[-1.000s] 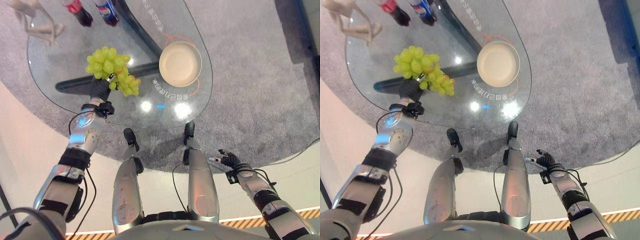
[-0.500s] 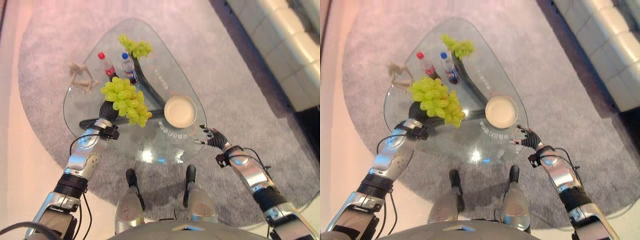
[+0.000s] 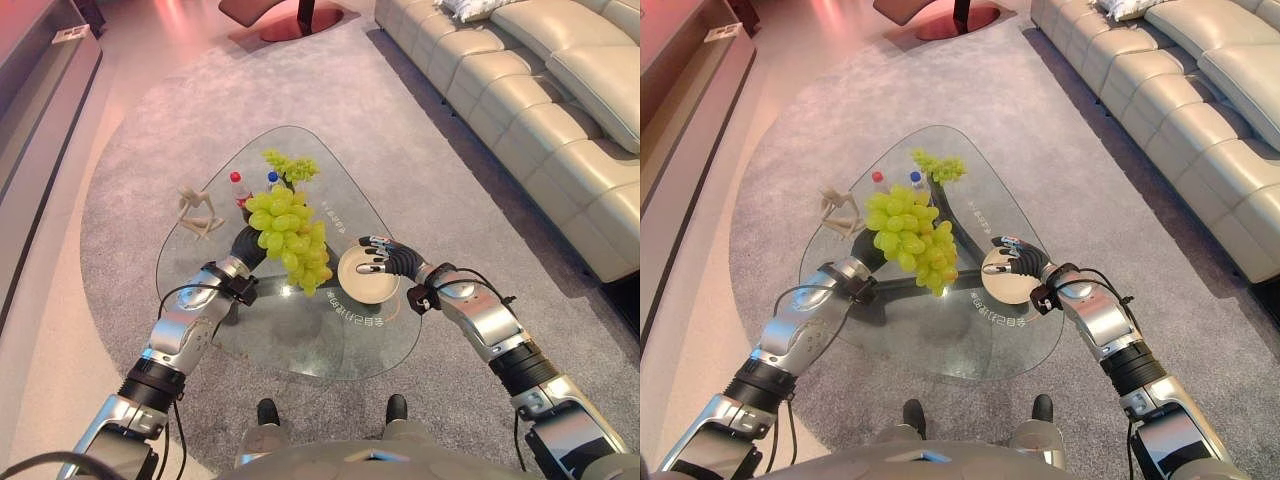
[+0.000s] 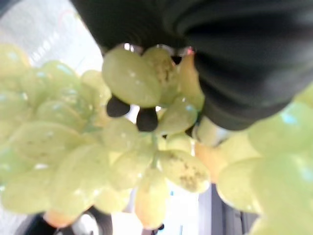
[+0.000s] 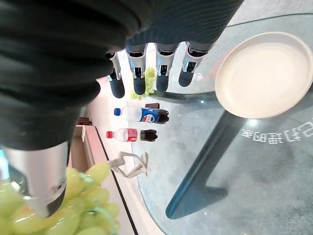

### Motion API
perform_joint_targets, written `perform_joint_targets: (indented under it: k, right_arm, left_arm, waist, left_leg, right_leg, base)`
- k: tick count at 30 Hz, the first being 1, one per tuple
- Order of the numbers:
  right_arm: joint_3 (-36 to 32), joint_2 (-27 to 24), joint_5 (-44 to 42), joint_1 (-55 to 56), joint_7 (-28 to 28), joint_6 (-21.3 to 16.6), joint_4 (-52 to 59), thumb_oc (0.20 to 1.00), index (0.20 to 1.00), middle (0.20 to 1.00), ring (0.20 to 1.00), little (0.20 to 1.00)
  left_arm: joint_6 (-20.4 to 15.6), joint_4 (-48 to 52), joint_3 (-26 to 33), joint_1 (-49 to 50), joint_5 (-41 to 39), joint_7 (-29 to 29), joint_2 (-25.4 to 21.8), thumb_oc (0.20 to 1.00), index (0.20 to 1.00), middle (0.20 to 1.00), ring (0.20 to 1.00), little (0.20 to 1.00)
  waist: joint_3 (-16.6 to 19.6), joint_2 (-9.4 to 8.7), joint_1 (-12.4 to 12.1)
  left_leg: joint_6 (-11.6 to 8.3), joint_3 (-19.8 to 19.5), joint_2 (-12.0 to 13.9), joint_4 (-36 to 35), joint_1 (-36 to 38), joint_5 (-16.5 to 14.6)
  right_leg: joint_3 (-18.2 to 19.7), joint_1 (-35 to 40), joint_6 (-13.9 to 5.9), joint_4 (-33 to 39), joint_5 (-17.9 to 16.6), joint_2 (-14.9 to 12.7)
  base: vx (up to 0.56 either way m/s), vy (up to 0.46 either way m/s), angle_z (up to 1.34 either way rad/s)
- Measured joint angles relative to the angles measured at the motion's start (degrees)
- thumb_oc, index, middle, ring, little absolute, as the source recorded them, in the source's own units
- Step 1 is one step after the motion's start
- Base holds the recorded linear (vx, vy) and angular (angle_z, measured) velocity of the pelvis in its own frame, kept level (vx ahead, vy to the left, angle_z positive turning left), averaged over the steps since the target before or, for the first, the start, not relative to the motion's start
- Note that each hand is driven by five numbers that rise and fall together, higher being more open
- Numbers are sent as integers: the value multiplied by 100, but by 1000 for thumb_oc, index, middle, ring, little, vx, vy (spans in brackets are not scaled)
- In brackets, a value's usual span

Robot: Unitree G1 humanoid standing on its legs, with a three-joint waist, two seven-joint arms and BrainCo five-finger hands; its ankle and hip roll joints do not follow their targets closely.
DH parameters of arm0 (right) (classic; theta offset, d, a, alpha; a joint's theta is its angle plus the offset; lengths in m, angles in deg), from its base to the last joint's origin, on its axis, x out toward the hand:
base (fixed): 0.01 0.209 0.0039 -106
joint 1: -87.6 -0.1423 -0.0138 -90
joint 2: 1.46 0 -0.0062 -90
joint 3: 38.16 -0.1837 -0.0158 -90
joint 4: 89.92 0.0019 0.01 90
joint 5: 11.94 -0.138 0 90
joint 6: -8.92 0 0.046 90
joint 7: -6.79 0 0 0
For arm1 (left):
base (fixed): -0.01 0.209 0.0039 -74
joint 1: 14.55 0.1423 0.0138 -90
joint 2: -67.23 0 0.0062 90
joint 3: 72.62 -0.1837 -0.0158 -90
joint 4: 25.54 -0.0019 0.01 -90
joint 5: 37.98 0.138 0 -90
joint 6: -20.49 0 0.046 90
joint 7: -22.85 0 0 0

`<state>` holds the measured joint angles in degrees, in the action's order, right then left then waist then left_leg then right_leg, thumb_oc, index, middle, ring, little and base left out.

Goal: Pick up fruits into the plate

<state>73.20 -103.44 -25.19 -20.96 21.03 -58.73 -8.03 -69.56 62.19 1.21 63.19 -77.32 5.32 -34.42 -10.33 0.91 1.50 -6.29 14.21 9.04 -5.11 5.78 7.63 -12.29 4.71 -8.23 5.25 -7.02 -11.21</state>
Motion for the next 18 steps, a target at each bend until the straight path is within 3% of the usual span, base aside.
perform_joint_targets:
  k: [18]
  right_arm:
    - [676, 293, -1625, -4, -111, 833, -8, 1000, 1000, 1000, 1000, 1000]
  left_arm:
    - [392, 227, -281, 65, -10, -989, -106, 200, 200, 200, 200, 200]
  waist:
    - [350, 41, -8]
  left_leg:
    - [-2, 134, 20, -16, 110, -12]
  right_leg:
    - [48, 62, 21, 7, 12, 1]
  base:
    - [-1, -1, -1]
